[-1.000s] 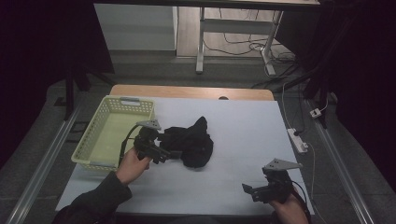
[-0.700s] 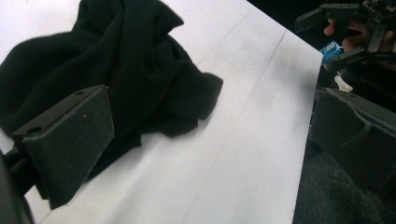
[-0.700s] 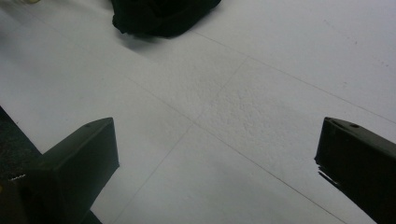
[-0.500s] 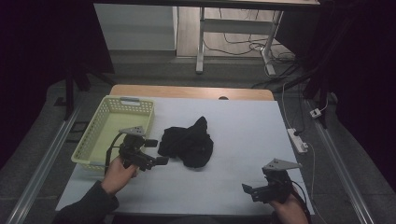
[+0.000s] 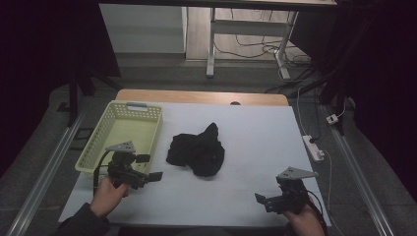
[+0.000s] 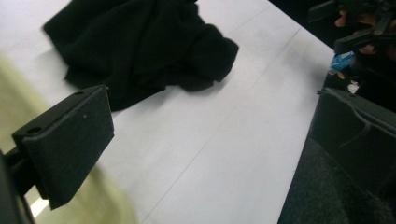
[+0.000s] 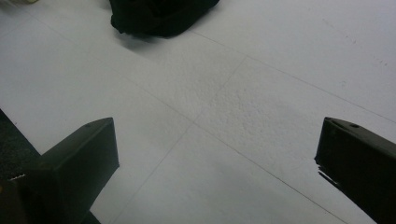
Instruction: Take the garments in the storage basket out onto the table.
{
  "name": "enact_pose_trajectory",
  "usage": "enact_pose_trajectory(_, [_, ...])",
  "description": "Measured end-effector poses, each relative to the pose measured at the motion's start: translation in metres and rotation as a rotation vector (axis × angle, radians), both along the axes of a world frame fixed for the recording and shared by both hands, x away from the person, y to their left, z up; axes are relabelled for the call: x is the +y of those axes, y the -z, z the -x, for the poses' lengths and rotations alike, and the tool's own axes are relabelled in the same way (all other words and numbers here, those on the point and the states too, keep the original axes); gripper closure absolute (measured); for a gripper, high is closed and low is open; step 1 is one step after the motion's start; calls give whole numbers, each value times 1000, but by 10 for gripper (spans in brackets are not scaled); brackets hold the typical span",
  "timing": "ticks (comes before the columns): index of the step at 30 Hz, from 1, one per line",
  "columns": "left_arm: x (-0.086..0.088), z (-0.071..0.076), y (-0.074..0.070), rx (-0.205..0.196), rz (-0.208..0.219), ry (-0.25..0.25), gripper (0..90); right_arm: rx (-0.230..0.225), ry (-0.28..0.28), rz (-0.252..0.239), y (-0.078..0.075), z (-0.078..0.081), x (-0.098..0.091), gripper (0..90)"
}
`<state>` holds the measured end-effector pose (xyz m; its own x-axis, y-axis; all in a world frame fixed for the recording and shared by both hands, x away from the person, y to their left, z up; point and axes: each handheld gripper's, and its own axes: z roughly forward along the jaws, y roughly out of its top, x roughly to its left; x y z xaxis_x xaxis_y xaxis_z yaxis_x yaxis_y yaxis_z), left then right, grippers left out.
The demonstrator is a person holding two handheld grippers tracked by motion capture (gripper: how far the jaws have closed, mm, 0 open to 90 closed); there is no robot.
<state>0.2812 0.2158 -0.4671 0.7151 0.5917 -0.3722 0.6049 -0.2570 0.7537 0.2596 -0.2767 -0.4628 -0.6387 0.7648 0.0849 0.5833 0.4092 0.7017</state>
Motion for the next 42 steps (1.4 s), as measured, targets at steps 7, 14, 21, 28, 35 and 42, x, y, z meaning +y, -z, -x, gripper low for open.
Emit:
enact_pose_trajectory(7, [15, 9, 3, 8, 8, -32, 0, 0, 0, 0, 0, 0, 0, 0])
enact_pose_trajectory(14, [27, 19, 8, 24, 22, -55, 0, 0, -1, 0, 0, 0, 0, 0])
enact_pose_trajectory(21, [40, 29, 10, 30, 30, -77, 0, 1, 0, -1, 0, 0, 0, 0])
enact_pose_trajectory(28, [54, 42, 10, 25, 37, -117, 0, 1, 2, -4, 0, 0, 0, 0])
enact_pose_trajectory(35, [69, 54, 12, 28, 36, -161, 0, 0, 3, 0, 0, 0, 0, 0])
enact_pose_trajectory(42, [77, 62, 14, 36, -2, -192, 0, 0, 1, 3, 0, 0, 0, 0])
